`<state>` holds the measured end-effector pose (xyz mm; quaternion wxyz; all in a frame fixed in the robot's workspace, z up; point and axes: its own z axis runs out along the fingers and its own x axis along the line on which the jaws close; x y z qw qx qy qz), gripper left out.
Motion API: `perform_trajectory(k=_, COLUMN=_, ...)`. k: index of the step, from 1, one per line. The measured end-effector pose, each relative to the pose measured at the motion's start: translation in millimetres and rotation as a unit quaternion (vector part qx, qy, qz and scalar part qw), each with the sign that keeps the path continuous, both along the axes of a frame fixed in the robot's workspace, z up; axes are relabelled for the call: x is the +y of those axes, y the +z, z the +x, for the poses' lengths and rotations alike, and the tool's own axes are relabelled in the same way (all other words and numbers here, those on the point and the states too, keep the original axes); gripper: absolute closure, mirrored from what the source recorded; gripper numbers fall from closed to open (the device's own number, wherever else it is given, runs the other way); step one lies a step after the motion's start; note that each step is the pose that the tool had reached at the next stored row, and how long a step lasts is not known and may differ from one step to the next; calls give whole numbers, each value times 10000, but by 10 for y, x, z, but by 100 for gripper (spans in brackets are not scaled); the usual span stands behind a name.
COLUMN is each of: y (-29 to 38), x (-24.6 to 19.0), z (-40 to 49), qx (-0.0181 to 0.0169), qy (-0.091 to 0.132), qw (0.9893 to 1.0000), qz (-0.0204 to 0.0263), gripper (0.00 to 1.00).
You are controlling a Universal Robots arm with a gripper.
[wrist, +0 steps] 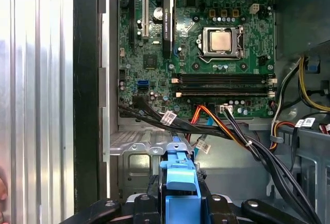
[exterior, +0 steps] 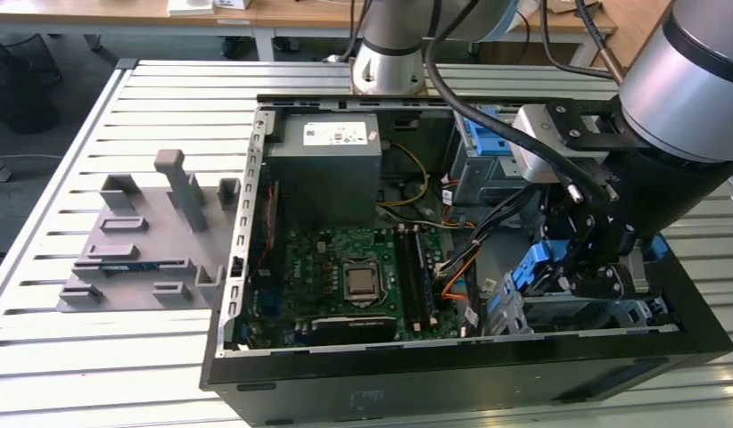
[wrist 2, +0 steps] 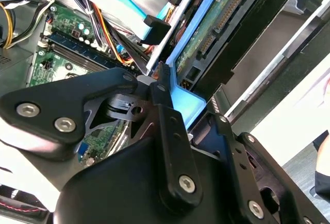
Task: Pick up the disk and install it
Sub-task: 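Insert the disk into the insertion slot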
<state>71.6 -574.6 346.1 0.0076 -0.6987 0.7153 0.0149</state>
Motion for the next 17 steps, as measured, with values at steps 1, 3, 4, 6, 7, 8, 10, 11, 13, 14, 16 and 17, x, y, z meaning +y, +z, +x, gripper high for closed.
perform_trajectory(k=1, y=0, x=0, z=0, qx=0, qy=0, qw=10000, qz=0, gripper=64)
perform_trajectory(k=3, y=-3, x=0, z=0, qx=0, qy=0, qw=10000, qz=3, gripper=62)
perform_trajectory(k=4, y=-4, x=0, z=0, qx=0, qy=0, qw=10000, qz=2, gripper=62)
perform_trajectory(k=6, y=-4, x=0, z=0, qx=0, qy=0, qw=10000, qz=3, gripper=56)
perform_trajectory(k=7, y=-4, x=0, z=0, qx=0, qy=0, qw=10000, qz=2, gripper=56)
perform_trajectory(k=8, y=-3, x=0, z=0, qx=0, qy=0, qw=10000, qz=2, gripper=56)
perform_trajectory(k=10, y=-3, x=0, z=0, qx=0, qy=0, qw=10000, qz=1, gripper=56)
perform_trajectory(k=11, y=-3, x=0, z=0, qx=0, qy=0, qw=10000, qz=1, gripper=58)
perform_trajectory(k=13, y=-4, x=0, z=0, qx=0, qy=0, qw=10000, qz=1, gripper=64)
perform_trajectory(k=14, y=-4, x=0, z=0, qx=0, qy=0, qw=10000, qz=1, gripper=70)
perform_trajectory(k=16, y=-4, x=0, z=0, qx=0, qy=0, qw=10000, qz=1, gripper=76)
perform_trajectory(k=17, y=-5, x=0, z=0, qx=0, qy=0, qw=10000, qz=1, gripper=82)
